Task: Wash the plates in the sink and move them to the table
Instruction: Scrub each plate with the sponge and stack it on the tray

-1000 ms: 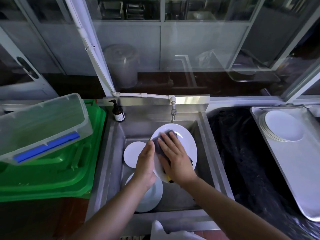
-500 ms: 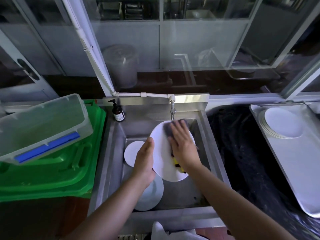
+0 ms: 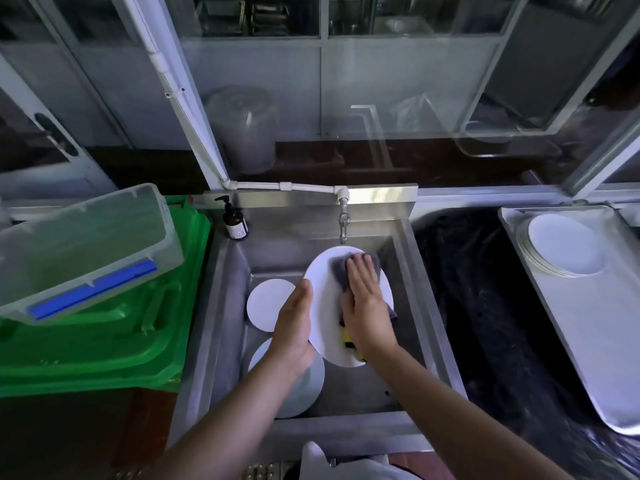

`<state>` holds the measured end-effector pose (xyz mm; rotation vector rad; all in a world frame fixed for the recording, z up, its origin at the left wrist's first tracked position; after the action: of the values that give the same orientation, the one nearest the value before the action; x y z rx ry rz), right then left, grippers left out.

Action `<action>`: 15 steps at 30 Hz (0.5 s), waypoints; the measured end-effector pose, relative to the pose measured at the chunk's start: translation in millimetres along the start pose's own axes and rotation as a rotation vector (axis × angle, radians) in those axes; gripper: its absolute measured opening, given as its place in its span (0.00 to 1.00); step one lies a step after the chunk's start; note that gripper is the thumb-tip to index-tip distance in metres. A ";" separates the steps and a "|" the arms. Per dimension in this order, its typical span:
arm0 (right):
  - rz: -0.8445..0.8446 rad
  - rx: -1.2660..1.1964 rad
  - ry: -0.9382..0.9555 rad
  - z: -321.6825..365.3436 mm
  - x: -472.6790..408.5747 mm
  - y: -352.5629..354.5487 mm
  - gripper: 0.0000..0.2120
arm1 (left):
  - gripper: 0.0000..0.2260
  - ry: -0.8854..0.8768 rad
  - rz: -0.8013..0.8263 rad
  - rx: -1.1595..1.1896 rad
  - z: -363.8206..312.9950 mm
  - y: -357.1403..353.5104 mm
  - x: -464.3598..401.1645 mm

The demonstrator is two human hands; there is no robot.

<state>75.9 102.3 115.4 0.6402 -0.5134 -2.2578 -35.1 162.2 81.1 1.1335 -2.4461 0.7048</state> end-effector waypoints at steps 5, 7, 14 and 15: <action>0.160 0.017 0.356 32.7 -4.0 -17.9 0.23 | 0.18 -0.001 0.012 -0.021 -0.9 -3.0 -2.8; 0.051 0.004 0.174 6.3 -25.0 -0.1 0.23 | 0.16 0.016 -0.007 -0.076 0.2 -1.7 -2.3; 0.095 0.007 0.341 48.5 7.5 -18.3 0.22 | 0.23 -0.068 0.018 0.097 -13.5 -4.3 -6.5; 0.147 0.006 0.408 51.8 13.4 -17.9 0.23 | 0.25 -0.067 0.053 0.115 -14.7 -5.7 -7.0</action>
<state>28.1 113.2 143.2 1.0028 -0.3508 -1.9192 -24.8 171.7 91.2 1.1559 -2.5283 0.8465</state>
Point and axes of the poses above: each hand's wrist, its own x-axis away from the middle knuckle, its own y-axis out of the back of the hand, z = x × y, the point moved 10 cm from there along -x, towards the middle knuckle, and after that the axes turned 11 degrees about -x, right-handed, at the moved point
